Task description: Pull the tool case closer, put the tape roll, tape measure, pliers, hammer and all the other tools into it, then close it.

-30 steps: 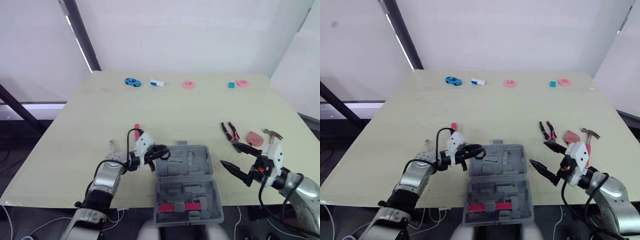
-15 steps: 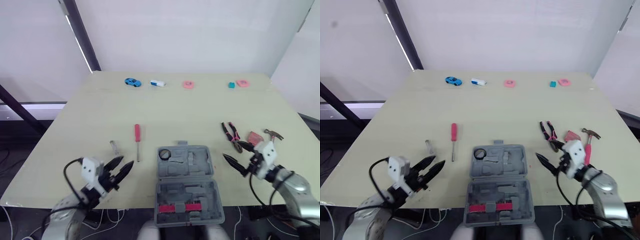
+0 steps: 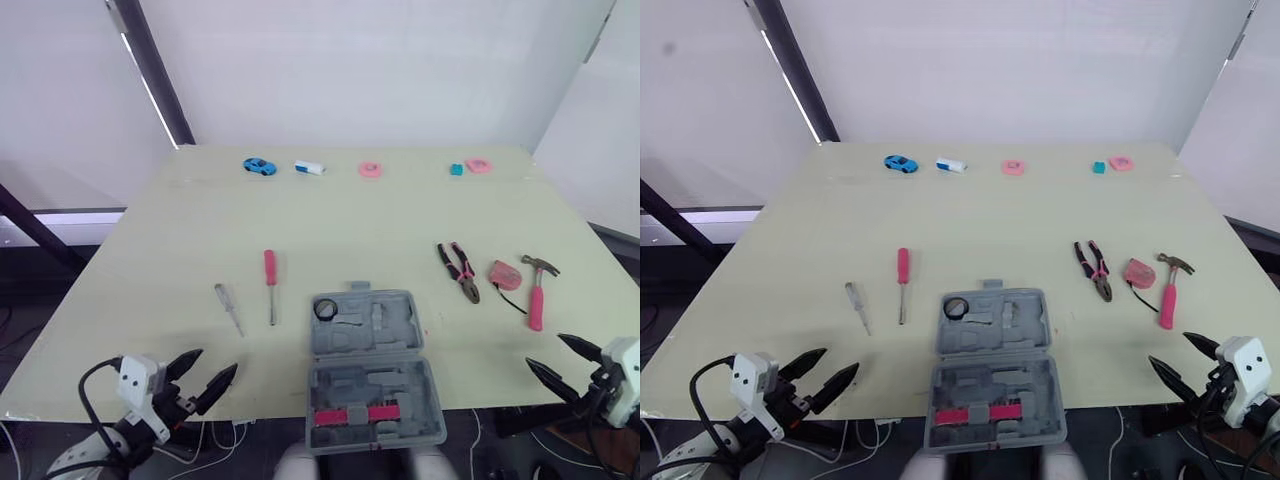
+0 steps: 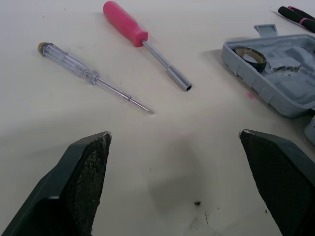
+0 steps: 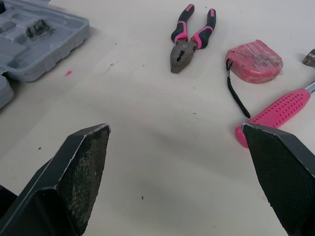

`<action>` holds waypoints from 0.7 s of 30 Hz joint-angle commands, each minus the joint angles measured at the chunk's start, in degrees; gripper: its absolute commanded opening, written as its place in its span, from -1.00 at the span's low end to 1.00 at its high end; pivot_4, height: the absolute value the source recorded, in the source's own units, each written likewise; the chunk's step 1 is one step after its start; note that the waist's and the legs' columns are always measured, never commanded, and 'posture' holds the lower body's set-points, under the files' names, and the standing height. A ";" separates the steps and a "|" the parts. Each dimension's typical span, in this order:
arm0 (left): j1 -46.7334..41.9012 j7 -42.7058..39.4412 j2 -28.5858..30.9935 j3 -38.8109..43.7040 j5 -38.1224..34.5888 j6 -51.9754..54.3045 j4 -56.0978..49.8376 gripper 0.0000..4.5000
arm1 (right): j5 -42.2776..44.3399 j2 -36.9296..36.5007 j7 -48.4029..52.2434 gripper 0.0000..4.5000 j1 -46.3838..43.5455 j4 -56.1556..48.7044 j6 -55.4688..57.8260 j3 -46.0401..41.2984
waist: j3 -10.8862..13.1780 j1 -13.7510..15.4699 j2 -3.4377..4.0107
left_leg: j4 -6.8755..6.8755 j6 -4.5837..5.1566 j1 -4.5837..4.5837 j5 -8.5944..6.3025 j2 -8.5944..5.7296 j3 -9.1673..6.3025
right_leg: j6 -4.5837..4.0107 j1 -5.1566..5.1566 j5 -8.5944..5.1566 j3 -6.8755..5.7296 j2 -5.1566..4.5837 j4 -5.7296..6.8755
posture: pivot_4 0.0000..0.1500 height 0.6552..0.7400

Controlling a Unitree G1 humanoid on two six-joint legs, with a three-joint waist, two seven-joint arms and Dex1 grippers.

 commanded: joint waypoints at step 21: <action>-16.16 -8.05 14.41 -10.41 -11.74 17.32 -22.37 0.98 | -10.23 0.68 -21.97 1.00 -28.36 1.32 25.41 12.61 | 0.04 -0.01 0.01 | -0.32 0.02 -0.03 0.02 -0.19 0.10 | -0.20 -0.03 0.12 0.05 0.18 -0.12 | 1.00 1.00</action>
